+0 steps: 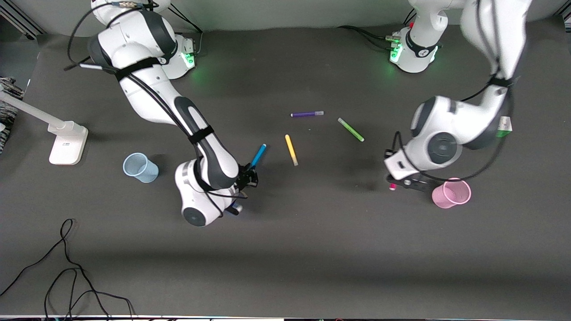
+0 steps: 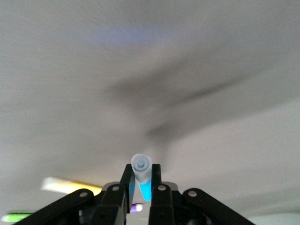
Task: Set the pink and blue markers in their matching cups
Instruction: 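Lift the blue marker with the right gripper while the left gripper lifts the pink marker, then lower the blue marker into the blue cup while the left gripper lowers pink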
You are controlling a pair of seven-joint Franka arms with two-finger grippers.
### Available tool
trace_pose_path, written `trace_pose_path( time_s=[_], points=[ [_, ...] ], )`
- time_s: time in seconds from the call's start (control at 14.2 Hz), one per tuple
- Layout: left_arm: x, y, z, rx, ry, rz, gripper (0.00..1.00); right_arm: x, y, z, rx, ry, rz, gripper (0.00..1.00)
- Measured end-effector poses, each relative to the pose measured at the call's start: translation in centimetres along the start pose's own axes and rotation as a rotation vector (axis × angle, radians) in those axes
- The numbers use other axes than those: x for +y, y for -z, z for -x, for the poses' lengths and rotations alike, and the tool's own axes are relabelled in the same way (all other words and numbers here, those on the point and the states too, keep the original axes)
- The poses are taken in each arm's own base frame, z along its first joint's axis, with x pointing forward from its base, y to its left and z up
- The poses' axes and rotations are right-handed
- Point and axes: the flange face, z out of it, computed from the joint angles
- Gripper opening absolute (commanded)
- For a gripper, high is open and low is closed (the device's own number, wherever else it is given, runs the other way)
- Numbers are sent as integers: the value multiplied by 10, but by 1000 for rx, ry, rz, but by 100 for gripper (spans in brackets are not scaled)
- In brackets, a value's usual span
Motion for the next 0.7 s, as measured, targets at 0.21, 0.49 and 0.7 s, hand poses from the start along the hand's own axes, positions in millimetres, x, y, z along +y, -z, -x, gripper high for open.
trace_pose_path(
  time_s=[0.21, 0.49, 0.7],
  points=[
    [-54, 81, 14, -52, 93, 27, 0, 12, 88, 30, 180, -20, -23, 0],
    [-124, 112, 34, -113, 202, 66, 0, 53, 181, 58, 430, -76, 3, 0],
    [-148, 98, 28, -146, 231, 90, 0, 108, 245, 53, 580, -158, -19, 0]
  ],
)
